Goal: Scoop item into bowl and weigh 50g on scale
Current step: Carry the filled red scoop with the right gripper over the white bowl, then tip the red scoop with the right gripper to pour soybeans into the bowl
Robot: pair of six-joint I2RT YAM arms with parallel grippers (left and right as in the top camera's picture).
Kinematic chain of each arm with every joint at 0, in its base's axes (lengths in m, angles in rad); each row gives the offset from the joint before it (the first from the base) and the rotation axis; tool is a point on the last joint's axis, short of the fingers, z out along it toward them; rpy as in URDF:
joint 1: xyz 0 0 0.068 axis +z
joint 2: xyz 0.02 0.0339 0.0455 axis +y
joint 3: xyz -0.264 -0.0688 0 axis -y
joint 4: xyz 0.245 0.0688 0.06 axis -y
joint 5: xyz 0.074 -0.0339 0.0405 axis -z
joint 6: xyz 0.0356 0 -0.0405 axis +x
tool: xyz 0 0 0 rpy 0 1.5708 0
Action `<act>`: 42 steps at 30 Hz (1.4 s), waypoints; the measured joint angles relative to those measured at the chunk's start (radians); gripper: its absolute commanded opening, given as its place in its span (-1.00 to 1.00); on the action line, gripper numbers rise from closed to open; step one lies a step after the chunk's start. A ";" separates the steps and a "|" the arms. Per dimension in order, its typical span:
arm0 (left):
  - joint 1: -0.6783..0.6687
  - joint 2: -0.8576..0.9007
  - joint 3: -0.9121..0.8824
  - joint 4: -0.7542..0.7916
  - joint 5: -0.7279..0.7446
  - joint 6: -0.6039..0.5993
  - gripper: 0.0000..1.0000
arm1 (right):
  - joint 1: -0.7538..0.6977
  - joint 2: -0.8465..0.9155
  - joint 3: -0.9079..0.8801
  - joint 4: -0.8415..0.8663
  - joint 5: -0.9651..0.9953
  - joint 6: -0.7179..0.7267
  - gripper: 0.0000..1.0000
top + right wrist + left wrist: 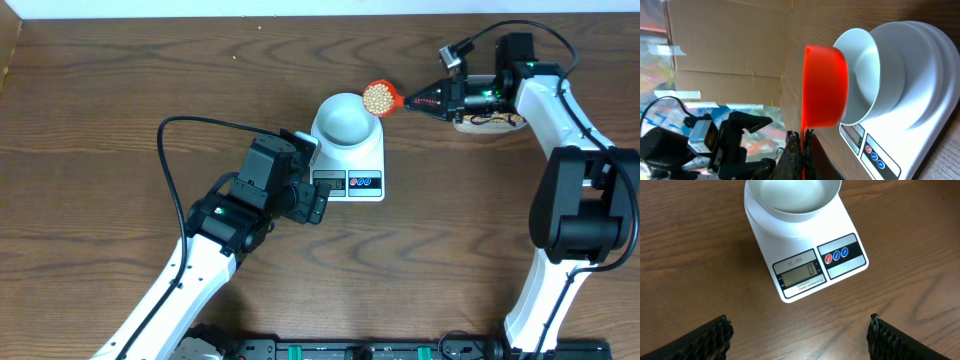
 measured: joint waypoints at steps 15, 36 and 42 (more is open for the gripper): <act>0.000 0.000 0.000 0.000 0.000 0.000 0.76 | 0.106 -0.002 0.000 0.010 0.183 0.039 -0.97; 0.000 0.000 0.000 0.000 0.000 0.000 0.76 | 0.183 -0.023 0.030 0.066 0.306 0.074 -0.97; 0.000 0.000 0.000 0.000 0.000 0.000 0.76 | 0.187 -0.029 0.050 0.068 0.342 0.085 -0.97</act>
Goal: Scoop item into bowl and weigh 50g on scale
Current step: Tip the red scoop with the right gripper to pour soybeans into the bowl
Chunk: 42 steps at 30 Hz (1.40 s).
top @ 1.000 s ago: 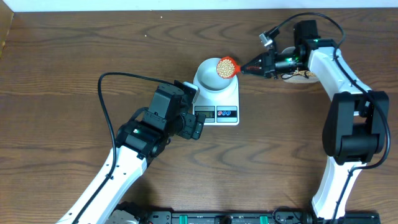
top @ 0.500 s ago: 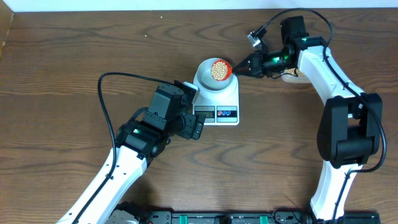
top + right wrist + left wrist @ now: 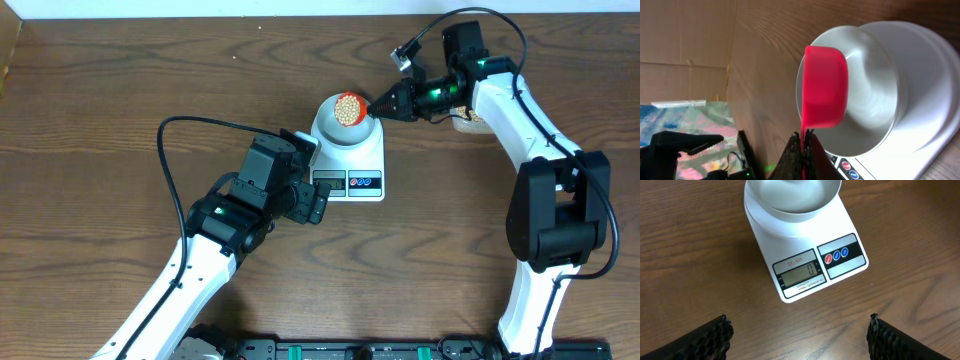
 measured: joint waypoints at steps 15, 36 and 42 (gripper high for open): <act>0.000 0.000 0.000 0.000 0.000 0.000 0.76 | 0.079 -0.002 0.114 -0.113 0.245 0.011 -0.97; 0.000 0.000 0.000 0.000 0.000 0.000 0.77 | 0.126 -0.003 0.168 -0.168 0.446 -0.013 -0.98; 0.000 0.000 0.000 0.000 0.000 0.000 0.76 | 0.136 -0.005 0.170 -0.174 0.460 -0.045 -0.97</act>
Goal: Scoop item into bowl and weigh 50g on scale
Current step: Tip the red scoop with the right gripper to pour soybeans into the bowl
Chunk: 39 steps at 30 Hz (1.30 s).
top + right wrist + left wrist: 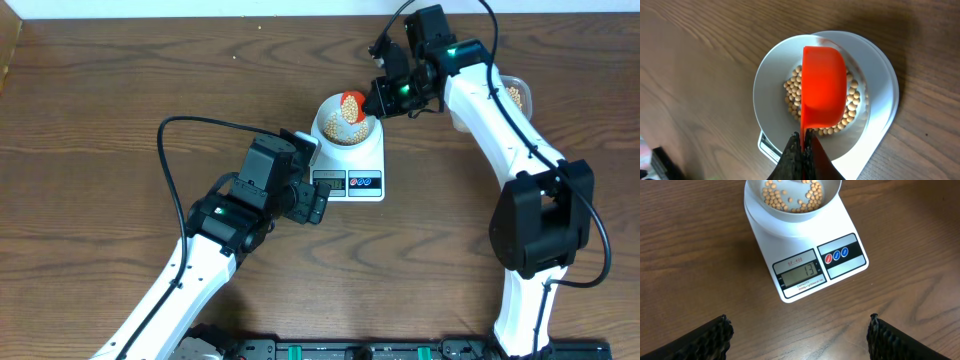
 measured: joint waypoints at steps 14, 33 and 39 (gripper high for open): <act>0.000 0.000 0.000 0.000 0.000 0.000 0.76 | 0.102 -0.126 0.006 -0.007 0.279 -0.075 -0.98; 0.000 0.000 0.000 0.000 0.000 0.000 0.76 | 0.295 -0.154 0.014 -0.013 0.724 -0.126 -0.98; 0.000 0.000 0.000 0.000 0.000 0.000 0.76 | 0.294 -0.154 0.014 -0.010 0.729 -0.126 -0.98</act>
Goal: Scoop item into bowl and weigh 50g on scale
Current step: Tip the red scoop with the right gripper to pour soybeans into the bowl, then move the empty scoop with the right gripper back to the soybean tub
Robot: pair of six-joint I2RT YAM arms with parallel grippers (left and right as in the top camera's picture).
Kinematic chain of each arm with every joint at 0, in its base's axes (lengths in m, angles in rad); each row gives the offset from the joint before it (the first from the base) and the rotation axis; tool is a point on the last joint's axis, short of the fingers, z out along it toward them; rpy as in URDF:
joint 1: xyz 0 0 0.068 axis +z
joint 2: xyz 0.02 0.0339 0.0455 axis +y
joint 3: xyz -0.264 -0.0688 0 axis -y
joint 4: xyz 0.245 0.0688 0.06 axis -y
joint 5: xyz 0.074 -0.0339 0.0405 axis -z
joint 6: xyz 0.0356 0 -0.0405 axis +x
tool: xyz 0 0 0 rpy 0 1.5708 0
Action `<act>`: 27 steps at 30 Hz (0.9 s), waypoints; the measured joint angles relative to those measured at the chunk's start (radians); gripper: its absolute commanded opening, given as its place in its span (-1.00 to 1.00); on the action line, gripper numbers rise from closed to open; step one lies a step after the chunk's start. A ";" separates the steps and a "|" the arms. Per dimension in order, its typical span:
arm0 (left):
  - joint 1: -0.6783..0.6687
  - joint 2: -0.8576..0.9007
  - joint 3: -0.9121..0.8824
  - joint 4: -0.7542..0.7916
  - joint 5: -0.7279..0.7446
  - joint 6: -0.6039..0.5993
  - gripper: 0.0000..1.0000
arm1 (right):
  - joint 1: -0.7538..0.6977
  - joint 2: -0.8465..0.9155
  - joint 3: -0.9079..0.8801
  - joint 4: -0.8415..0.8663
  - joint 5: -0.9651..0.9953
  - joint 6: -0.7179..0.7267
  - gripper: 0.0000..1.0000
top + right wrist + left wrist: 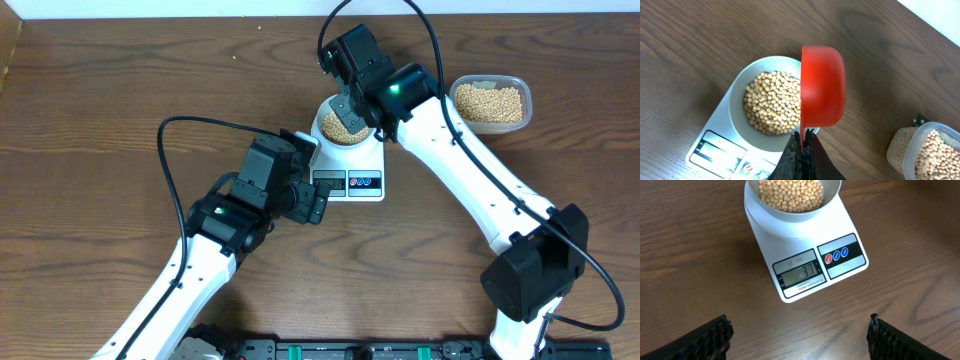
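Note:
A white bowl [792, 211] filled with soybeans [771, 102] stands on the white scale [847, 272], whose display [800, 273] reads 37. My right gripper [803, 139] is shut on the handle of the red scoop [822, 85]. The scoop hangs above the bowl's right rim with its underside toward the wrist camera, so its inside is hidden. In the overhead view the right gripper [350, 112] covers part of the bowl [332, 130]. My left gripper [799, 320] stands open over bare table in front of the scale, holding nothing.
A clear plastic tub of soybeans [490, 102] sits on the table to the right of the scale, also at the right wrist view's lower right corner [935, 150]. The left arm lies below and left of the scale.
The bowl holds many more beans and the display has gone from 13 to 37. The right wrist has shifted left over the scale, and the scoop now sits over the bowl's right rim.
The heaped scoop was held beside the empty bowl with the display at 0. Then it was over the bowl, still at 0. Then beans lay in the bowl at 13, and now the bowl is fuller at 37. The left arm stayed put.

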 measured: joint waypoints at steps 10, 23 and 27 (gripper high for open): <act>0.000 0.000 0.000 0.000 0.000 0.000 0.76 | -0.003 0.000 0.000 0.013 -0.045 0.004 -0.98; 0.000 0.000 0.000 0.000 0.000 0.000 0.76 | -0.055 0.000 0.000 0.017 -0.195 0.019 -0.98; 0.000 0.000 0.000 0.000 0.000 0.000 0.76 | -0.116 -0.007 0.000 -0.006 -0.309 0.019 -0.98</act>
